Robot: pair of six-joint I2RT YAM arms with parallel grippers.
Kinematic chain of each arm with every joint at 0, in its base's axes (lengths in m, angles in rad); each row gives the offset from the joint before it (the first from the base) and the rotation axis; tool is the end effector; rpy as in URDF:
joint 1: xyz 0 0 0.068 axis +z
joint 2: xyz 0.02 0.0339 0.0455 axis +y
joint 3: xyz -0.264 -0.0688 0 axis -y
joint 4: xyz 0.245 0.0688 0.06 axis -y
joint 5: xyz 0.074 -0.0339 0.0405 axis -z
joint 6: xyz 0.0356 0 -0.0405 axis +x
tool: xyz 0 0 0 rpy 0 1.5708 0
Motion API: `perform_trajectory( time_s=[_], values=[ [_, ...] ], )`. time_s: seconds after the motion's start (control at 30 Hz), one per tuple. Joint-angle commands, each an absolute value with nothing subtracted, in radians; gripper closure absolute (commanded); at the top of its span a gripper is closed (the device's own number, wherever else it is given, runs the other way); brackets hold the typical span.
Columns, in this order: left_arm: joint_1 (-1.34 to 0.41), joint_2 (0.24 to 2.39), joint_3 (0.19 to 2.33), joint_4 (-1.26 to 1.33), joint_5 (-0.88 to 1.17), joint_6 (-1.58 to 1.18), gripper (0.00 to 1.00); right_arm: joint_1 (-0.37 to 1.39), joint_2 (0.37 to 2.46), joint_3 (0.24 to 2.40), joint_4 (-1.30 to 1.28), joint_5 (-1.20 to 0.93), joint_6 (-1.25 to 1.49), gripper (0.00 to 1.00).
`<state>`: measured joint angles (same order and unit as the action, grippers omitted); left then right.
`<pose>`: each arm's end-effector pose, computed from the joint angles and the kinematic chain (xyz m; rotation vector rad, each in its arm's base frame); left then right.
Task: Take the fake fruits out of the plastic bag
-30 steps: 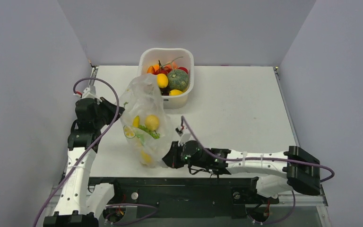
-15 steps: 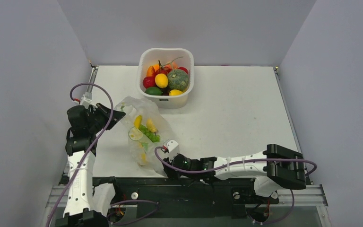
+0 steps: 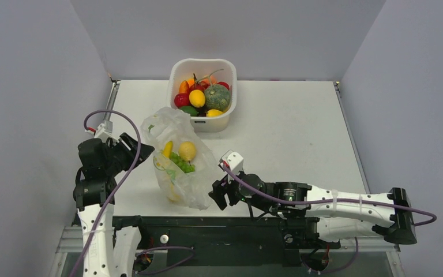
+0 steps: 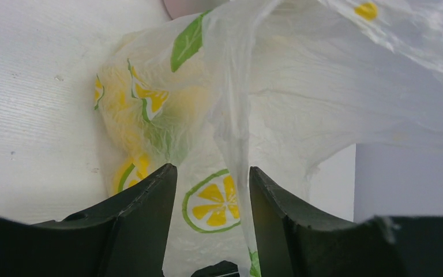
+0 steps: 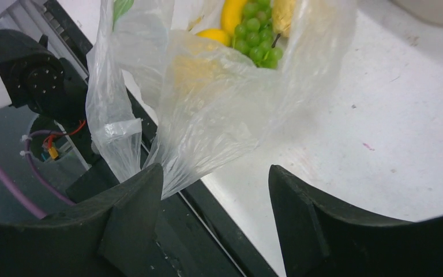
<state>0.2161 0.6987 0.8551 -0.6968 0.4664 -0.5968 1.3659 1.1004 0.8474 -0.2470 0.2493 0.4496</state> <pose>0.1414 0.0147 0.3263 -0.5735 2.0501 -0.7181 0.0590 0.2408 0.2936 -0.8125 2.0111 0.8444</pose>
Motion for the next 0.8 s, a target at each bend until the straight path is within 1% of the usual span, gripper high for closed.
perform_trajectory(
  time_s=[0.0,0.2,0.27,0.3,0.33,0.37,0.4,0.43,0.47,0.5,0.53,0.6,0.67,0.77],
  values=[
    [0.155,0.638,0.85,-0.718,0.401,-0.618,0.52,1.333,1.051,0.935,-0.352,0.3,0.389,0.37],
    [-0.041,0.671,0.829,-0.665,0.291,-0.666,0.51,1.31,1.057,1.036,-0.375,0.303,0.333,0.36],
    [-0.097,0.692,0.831,-0.658,0.255,-0.664,0.54,1.301,1.092,1.066,-0.347,0.281,0.323,0.36],
    [-0.104,0.699,0.838,-0.666,0.244,-0.659,0.62,1.3,1.109,1.094,-0.329,0.274,0.325,0.37],
    [-0.114,0.711,0.842,-0.673,0.244,-0.643,0.68,1.296,1.146,1.107,-0.318,0.263,0.327,0.38],
    [-0.119,0.715,0.854,-0.704,0.237,-0.634,0.79,1.295,1.166,1.134,-0.292,0.256,0.338,0.41],
    [-0.123,0.72,0.86,-0.727,0.233,-0.616,0.84,1.29,1.21,1.161,-0.279,0.243,0.36,0.44],
    [-0.124,0.719,0.867,-0.766,0.224,-0.609,0.9,1.289,1.232,1.171,-0.249,0.237,0.374,0.46],
    [-0.124,0.709,0.867,-0.783,0.221,-0.597,0.94,1.281,1.274,1.192,-0.233,0.221,0.406,0.5],
    [-0.123,0.702,0.864,-0.812,0.227,-0.592,1.0,1.277,1.297,1.203,-0.203,0.191,0.423,0.53],
    [-0.124,0.687,0.862,-0.822,0.236,-0.586,1.0,1.267,1.342,1.217,-0.186,0.172,0.45,0.59],
    [-0.124,0.667,0.851,-0.847,0.269,-0.582,1.0,1.259,1.411,1.235,-0.116,0.132,0.479,0.67],
    [-0.126,0.647,0.849,-0.875,0.288,-0.581,1.0,1.256,1.484,1.256,-0.09,0.124,0.5,0.71],
    [-0.126,0.619,0.855,-0.943,0.273,-0.558,1.0,1.248,1.58,1.286,-0.072,0.132,0.513,0.72]
  ],
)
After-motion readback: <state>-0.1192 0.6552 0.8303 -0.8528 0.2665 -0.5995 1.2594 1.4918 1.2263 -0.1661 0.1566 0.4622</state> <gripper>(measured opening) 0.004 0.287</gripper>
